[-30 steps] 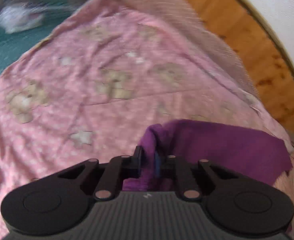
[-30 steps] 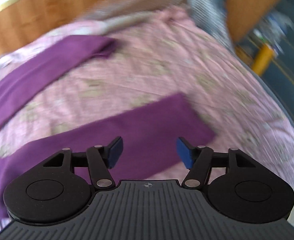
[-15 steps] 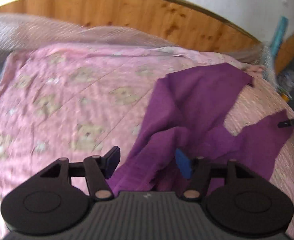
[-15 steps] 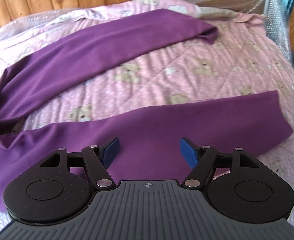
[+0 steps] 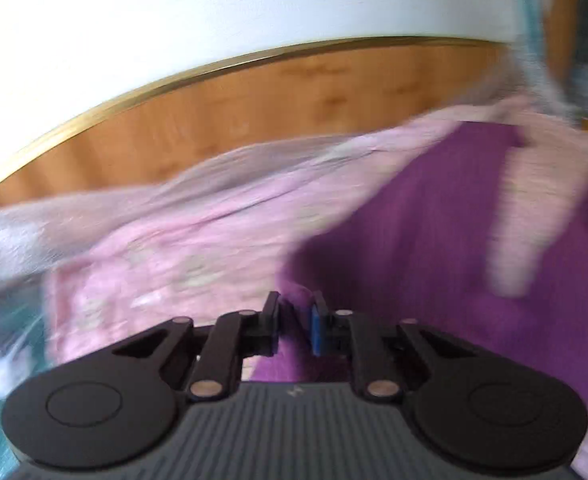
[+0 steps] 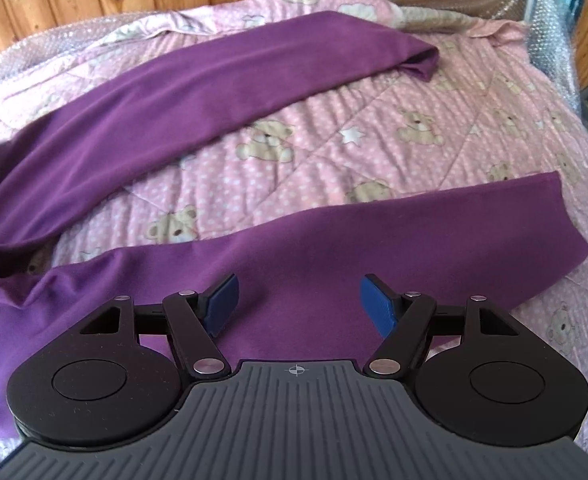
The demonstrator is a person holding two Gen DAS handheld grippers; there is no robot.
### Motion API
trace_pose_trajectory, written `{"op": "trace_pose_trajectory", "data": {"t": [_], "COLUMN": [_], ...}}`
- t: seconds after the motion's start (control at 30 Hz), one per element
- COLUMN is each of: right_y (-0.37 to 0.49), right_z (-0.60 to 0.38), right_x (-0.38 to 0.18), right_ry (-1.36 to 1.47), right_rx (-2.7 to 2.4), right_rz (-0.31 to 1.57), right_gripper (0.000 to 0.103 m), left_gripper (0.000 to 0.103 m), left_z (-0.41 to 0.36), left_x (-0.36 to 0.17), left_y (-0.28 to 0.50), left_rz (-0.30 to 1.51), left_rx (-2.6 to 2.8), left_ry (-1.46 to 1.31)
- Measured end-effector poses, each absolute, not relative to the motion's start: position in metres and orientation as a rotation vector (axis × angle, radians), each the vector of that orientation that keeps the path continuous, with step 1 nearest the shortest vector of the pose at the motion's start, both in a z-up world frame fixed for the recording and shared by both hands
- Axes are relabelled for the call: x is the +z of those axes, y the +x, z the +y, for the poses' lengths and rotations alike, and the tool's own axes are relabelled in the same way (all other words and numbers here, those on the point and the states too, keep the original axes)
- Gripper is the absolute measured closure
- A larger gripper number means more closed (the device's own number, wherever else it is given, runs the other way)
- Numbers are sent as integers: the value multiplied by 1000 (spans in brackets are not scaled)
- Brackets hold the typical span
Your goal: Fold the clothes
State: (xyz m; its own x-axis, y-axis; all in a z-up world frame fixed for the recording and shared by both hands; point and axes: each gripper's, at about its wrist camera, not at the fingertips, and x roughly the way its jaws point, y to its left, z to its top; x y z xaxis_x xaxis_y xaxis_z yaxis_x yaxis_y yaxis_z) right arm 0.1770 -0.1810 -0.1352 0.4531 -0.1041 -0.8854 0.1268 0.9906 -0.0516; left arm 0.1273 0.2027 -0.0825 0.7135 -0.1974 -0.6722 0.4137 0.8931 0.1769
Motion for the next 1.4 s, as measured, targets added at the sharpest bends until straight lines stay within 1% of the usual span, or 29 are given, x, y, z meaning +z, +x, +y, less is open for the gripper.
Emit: {"op": "trace_pose_trajectory", "data": {"t": [0.1,0.13,0.17,0.2,0.27,0.33,0.4,0.43,0.5,0.53,0.57,0.6,0.67,0.8,0.87,0.9,0.93,1.0,1.03,1.07,1.1,1.17,1.2,1.23,1.27,1.3,1.33,1.37,1.4], "right_y": [187,191,198,204,221,240,256,261,269,271,273,273,272,270,273,276,278,282,282,282,281,282,283,285,287,288,289,290,290], "right_z": [-164,-155,-138,-121,-75,-32,6,21,47,52,58,60,61,62,60,64,68,71,66,61,52,33,20,8,-2,-12,-22,-31,-43], "right_x": [-127,-123,-116,-110,-105,-116,-137,-146,-164,-169,-175,-176,-174,-150,-144,-145,-145,-148,-149,-150,-150,-147,-146,-145,-147,-149,-151,-153,-151], "right_ry": [92,125,166,206,248,316,351,325,250,241,232,230,199,105,121,109,98,89,106,123,143,202,249,295,306,318,328,318,299], "right_rx": [-51,-3,83,169,347,494,552,546,508,510,512,524,545,652,679,669,660,629,607,584,556,499,466,434,403,372,342,316,291], "right_rz": [1105,1106,1097,1087,1097,1152,1238,1263,1311,1323,1334,1338,1303,1145,1119,1118,1116,1117,1116,1114,1106,1079,1067,1056,1058,1059,1061,1075,1072], "right_gripper": [32,32,32,32,25,20,20,22,34,57,88,94,101,102,102,102,102,100,96,89,87,80,75,61,58,59,58,59,59], "left_gripper": [79,73,70,69,64,62,59,55,51,49,47,47,42,43,47,57,77,82,92,92,92,91,91,88,87,87,88,91,90], "left_z": [165,166,169,173,182,186,188,191,199,205,208,212,219,233,240,238,238,237,240,246,261,315,355,396,428,455,458,453,445], "left_x": [-112,-116,-120,-122,-127,-126,-122,-119,-112,-110,-113,-116,-122,-135,-142,-147,-151,-146,-140,-130,-118,-95,-91,-97,-113,-129,-139,-146,-149], "left_y": [91,87,84,83,81,78,76,77,81,84,92,99,114,143,158,162,166,164,162,158,157,159,165,169,170,172,177,182,186], "left_rz": [761,785,807,814,828,828,816,803,783,780,798,817,854,926,960,975,993,973,953,926,891,801,762,745,761,778,821,868,890], "left_rx": [-525,-524,-521,-508,-481,-473,-477,-478,-478,-482,-510,-538,-594,-705,-753,-738,-736,-760,-761,-740,-689,-493,-308,-126,-49,18,37,64,53], "left_ry": [517,489,462,432,372,347,348,354,352,344,322,301,257,167,126,127,121,123,136,141,118,-12,-140,-298,-451,-581,-581,-523,-480]}}
